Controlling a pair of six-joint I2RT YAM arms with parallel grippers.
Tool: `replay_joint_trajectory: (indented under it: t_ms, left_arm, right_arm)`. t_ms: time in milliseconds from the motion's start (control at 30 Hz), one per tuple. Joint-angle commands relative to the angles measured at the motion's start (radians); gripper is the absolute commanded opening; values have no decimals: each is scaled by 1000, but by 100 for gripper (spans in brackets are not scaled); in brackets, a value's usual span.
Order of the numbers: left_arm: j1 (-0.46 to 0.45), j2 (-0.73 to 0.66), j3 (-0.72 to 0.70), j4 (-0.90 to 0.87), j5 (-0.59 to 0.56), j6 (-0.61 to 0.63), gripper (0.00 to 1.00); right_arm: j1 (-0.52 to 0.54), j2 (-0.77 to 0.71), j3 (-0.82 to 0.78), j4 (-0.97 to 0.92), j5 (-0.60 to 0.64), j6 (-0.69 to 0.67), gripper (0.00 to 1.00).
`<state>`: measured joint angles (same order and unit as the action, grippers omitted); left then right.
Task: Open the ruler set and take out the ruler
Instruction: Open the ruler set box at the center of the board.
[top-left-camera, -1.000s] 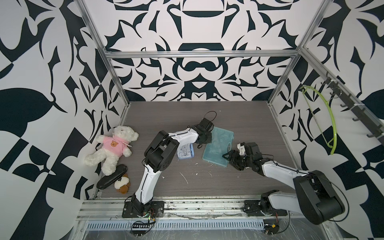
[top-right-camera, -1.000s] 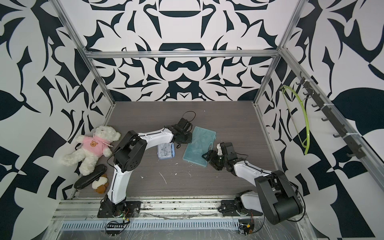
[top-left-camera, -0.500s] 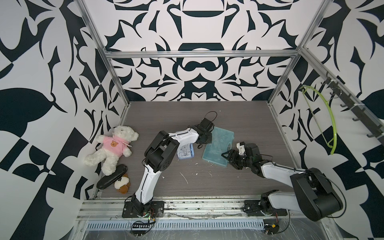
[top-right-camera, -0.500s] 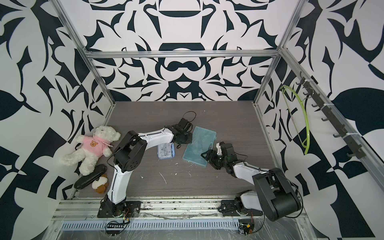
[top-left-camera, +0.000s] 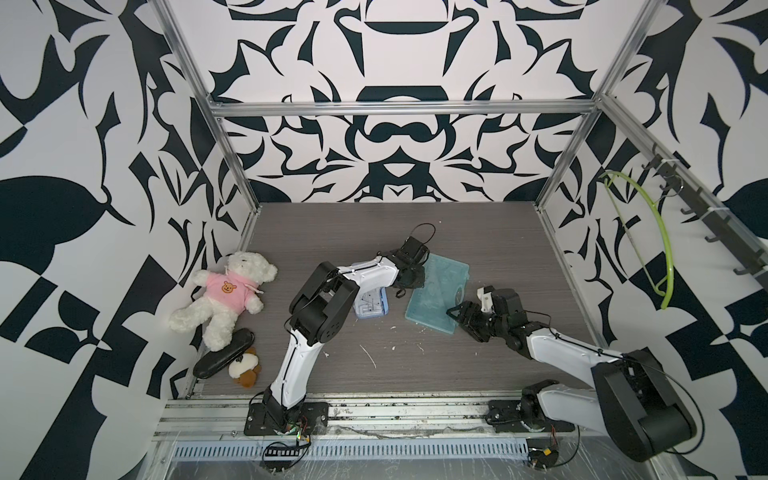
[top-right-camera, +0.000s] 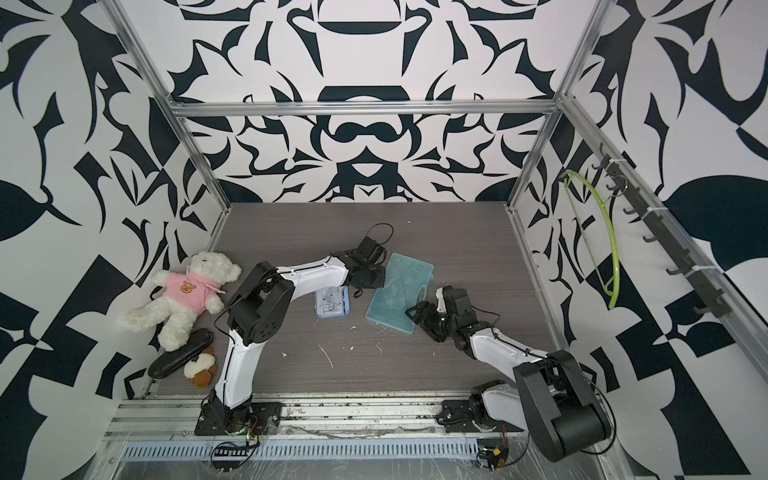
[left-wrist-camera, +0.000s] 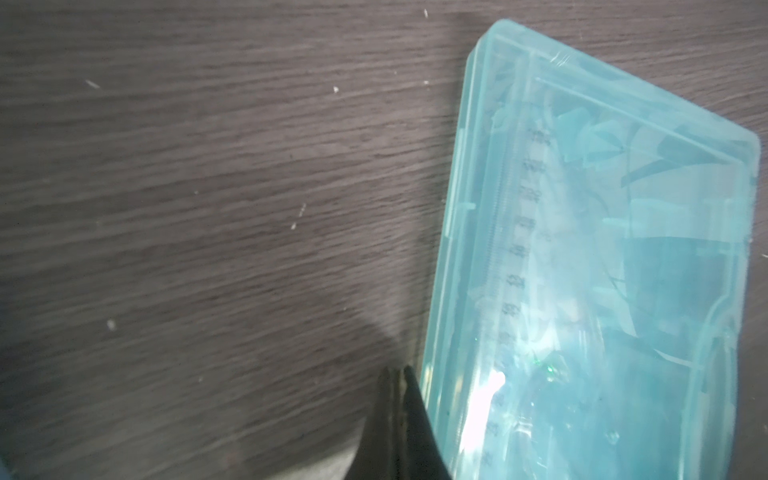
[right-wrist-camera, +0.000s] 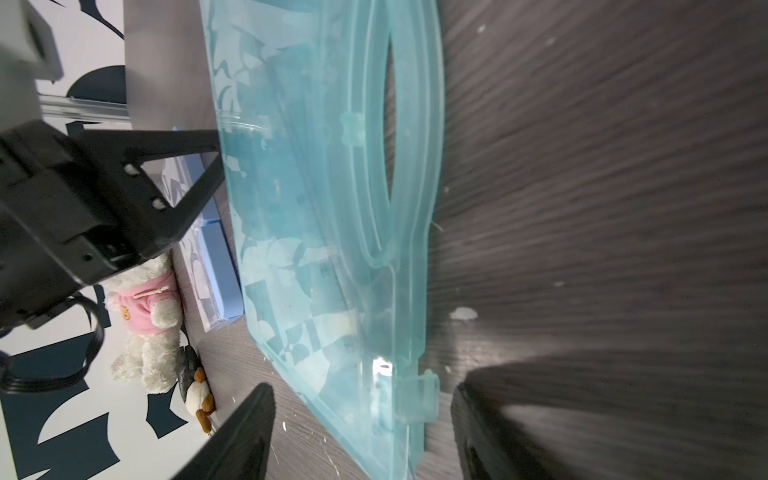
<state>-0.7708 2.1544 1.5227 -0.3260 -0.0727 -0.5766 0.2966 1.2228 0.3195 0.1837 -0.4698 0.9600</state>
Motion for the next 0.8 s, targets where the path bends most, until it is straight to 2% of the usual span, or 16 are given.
replay_joint_trajectory:
  t_ms: [0, 133, 467, 767]
  left_arm:
    - [-13, 63, -21, -129, 16, -3, 0]
    - [-13, 69, -17, -128, 19, -3, 0]
    - [-16, 71, -7, -138, 17, -3, 0]
    - [-19, 78, -1, -142, 18, -2, 0]
  right_arm:
    - [4, -15, 36, -22, 27, -35, 68]
    - [3, -15, 29, -38, 29, -41, 69]
    - [24, 73, 19, 87, -2, -6, 69]
    - [25, -18, 41, 50, 14, -9, 69]
